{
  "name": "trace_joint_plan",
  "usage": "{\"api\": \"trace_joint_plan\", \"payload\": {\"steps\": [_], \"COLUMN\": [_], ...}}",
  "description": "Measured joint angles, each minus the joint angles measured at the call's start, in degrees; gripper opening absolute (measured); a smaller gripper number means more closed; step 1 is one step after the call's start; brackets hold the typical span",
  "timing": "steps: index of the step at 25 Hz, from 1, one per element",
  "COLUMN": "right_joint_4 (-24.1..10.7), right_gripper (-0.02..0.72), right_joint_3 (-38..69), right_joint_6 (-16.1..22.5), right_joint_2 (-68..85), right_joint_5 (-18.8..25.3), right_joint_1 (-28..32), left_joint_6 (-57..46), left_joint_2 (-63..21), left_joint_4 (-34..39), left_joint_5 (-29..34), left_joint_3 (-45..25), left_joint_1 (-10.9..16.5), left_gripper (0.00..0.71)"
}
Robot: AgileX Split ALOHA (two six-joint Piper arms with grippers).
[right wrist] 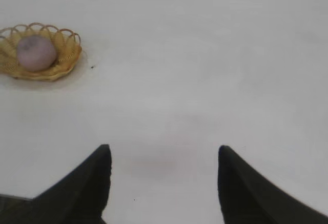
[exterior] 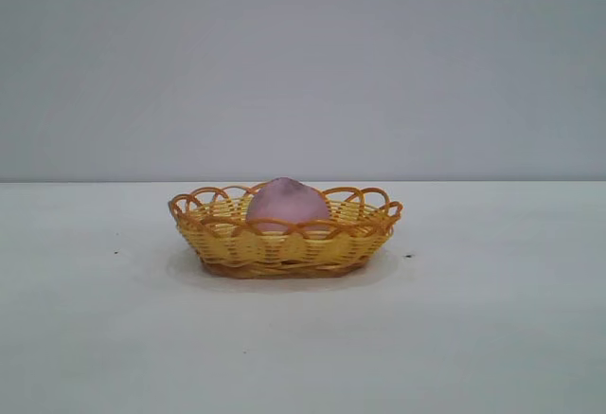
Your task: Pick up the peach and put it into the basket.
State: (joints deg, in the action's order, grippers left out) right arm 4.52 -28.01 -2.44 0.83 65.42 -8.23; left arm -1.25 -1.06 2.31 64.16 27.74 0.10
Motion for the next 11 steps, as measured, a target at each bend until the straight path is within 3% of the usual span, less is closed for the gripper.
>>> {"api": "trace_joint_plan", "payload": {"steps": [11], "right_joint_4": [0.0], "right_gripper": [0.384], "right_joint_3": [0.0], "right_joint_6": [0.0], "right_joint_2": [0.13], "right_joint_5": [0.0], "right_joint_1": [2.15], "left_joint_6": [0.0], "left_joint_2": [0.0], "left_joint_4": [0.0], "left_joint_5": [0.0], "left_joint_3": [-0.02], "left_joint_1": [0.0], "left_gripper": [0.486]}}
